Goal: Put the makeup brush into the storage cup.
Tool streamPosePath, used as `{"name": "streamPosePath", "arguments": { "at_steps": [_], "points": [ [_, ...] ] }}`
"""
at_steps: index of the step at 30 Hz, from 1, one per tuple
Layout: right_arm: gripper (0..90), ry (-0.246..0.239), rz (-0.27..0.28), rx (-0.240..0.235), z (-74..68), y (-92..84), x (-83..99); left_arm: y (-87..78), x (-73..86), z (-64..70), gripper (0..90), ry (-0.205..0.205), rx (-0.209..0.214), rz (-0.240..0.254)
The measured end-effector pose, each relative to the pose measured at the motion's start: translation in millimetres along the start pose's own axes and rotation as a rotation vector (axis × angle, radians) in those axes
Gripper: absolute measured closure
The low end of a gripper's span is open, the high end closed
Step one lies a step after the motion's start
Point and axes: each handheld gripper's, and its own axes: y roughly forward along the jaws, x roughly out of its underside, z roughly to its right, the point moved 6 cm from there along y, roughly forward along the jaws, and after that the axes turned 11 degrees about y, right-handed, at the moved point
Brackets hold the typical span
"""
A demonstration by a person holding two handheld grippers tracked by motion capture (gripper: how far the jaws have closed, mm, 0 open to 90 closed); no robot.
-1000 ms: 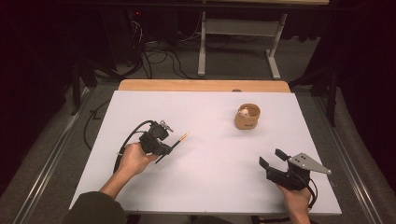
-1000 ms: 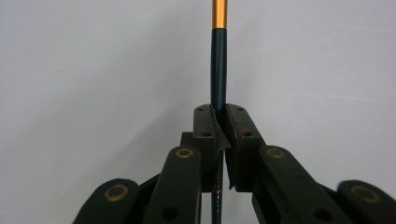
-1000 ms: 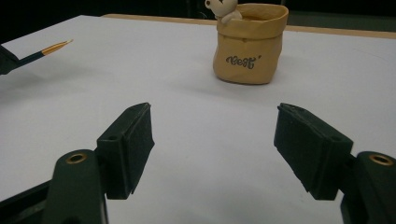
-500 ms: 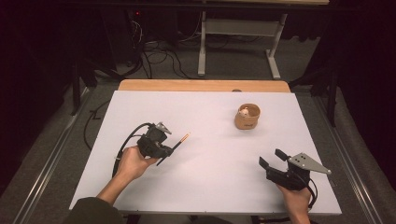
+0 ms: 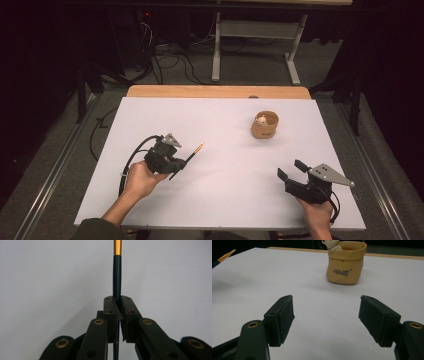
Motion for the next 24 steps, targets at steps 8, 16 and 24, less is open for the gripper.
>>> {"name": "streamPosePath", "arguments": {
  "at_steps": [8, 16, 24],
  "points": [
    [30.2, 0.001, -0.005, 0.0, 0.0, 0.5, 0.4, -0.9, -2.5, 12.5, 83.6, 0.021, 0.011, 0.046],
    [30.2, 0.002, -0.006, 0.0, 0.1, 0.3, 0.4, -2.0, -6.2, 23.4, 83.6, 0.036, 0.018, 0.084],
    [30.2, 0.0, -0.003, -0.005, -0.6, 0.1, 0.0, -2.7, -10.3, 33.2, 83.6, 0.058, 0.022, 0.12]
  ]
}}
